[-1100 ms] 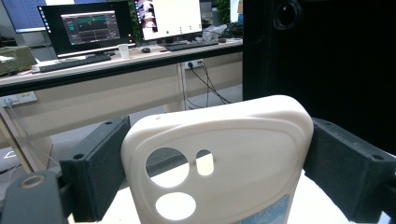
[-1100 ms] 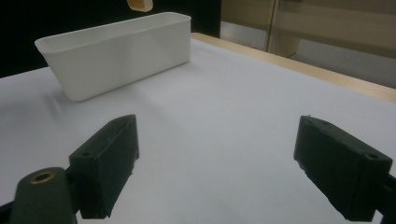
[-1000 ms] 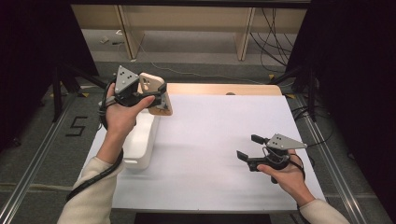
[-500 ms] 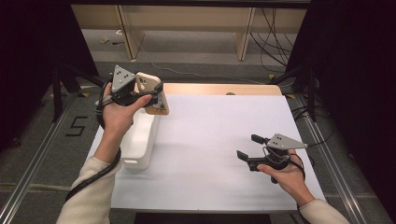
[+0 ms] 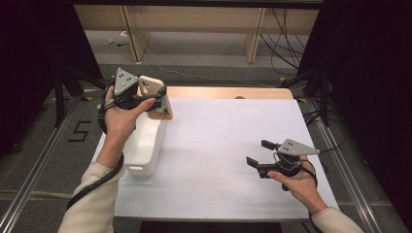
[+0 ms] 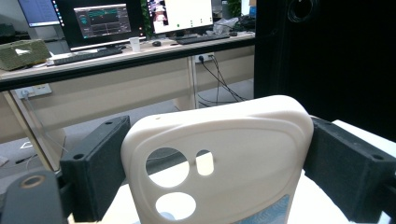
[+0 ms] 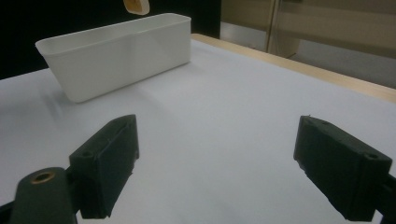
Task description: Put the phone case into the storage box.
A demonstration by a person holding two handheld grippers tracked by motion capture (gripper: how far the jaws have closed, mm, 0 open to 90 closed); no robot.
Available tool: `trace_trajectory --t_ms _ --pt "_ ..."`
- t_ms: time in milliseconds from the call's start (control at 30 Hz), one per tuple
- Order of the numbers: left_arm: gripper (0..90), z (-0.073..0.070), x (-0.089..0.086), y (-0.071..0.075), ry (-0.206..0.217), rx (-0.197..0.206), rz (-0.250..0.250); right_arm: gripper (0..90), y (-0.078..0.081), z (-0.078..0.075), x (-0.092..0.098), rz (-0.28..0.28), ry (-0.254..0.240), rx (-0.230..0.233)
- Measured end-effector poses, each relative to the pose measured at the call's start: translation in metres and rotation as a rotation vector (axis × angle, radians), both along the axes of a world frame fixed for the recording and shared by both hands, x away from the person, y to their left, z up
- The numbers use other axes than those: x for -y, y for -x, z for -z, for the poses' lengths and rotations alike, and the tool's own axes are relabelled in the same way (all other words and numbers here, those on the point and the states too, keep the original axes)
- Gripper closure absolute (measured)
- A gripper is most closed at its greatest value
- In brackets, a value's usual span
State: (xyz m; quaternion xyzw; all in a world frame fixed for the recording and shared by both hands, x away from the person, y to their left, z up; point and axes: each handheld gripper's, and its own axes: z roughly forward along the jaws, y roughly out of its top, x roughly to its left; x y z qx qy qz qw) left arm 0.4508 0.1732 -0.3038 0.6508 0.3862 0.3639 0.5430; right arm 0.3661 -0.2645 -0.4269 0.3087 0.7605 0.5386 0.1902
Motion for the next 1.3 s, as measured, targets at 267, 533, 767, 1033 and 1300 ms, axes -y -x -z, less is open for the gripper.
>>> trace_trajectory --t_ms 267,533,767,1033,1300 --pt "11.0 0.001 -0.003 -0.001 0.000 -0.001 -0.009 14.9 0.000 0.000 0.000 -0.001 0.000 -0.001" --pt "11.0 0.001 -0.008 -0.002 -0.004 -0.001 -0.024 14.9 0.000 0.000 0.000 0.000 0.000 0.000" --pt "11.0 0.002 -0.011 -0.003 -0.010 0.000 -0.036 15.0 0.000 0.000 0.000 0.000 0.000 0.000" --pt "11.0 0.003 -0.014 -0.004 -0.012 -0.006 -0.044 15.1 0.000 0.000 0.000 0.000 0.000 -0.001" --pt "11.0 0.006 -0.015 -0.006 -0.024 -0.012 -0.046 15.1 0.000 0.000 0.001 0.000 -0.001 0.001"
